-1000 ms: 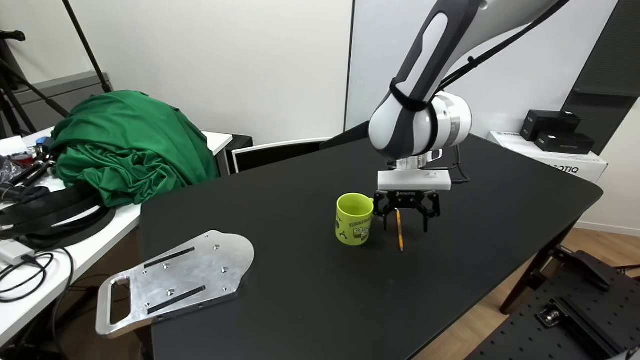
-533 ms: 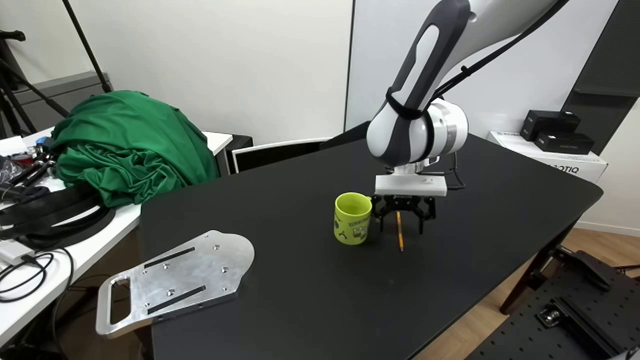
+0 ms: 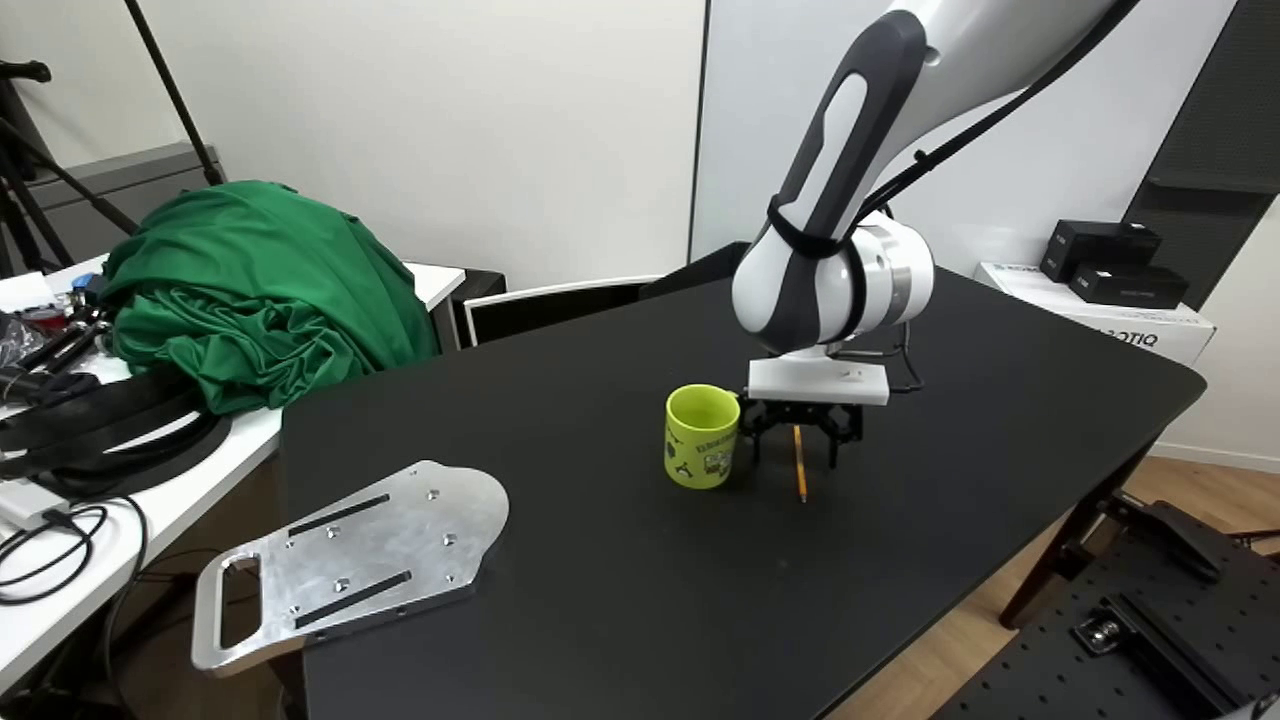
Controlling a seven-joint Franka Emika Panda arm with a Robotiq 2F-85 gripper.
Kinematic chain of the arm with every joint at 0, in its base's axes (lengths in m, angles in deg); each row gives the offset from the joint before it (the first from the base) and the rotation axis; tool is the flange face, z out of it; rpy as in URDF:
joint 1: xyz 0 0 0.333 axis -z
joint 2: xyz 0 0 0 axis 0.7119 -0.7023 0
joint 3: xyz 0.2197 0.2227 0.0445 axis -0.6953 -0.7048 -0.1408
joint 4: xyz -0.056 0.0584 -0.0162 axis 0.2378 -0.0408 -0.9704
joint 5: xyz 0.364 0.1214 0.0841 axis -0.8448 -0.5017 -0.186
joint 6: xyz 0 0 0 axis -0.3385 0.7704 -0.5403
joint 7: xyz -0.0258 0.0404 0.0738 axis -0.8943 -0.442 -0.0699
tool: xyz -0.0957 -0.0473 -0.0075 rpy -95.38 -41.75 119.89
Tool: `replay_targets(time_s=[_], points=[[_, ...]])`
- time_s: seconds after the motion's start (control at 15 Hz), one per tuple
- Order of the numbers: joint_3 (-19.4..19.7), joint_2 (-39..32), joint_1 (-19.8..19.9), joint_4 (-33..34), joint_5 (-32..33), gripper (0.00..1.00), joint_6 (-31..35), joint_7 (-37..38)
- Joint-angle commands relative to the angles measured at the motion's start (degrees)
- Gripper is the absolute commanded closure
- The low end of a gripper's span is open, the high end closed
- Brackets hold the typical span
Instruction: Put then remove the orange thing from the cup and put it on the table
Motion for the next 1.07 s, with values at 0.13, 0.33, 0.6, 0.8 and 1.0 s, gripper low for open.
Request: replay_targets(time_s=[0.13,0.33,0.6,0.8,1.0], points=[[1.70,-0.84,-2.45,-0.69,-0.27,0.33,4.05,-0.02],[2.11,-0.86,-3.35,-0.69,-0.29,0.54,4.86,0.22],[3.00,-0.54,-3.68,-0.99,-0.47,0.80,4.42,0.34],[3.35,-0.56,-3.67,-0.94,-0.54,0.99,4.41,0.41],[3.59,-0.51,-3.64,-0.93,-0.55,1.00,3.88,0.52]])
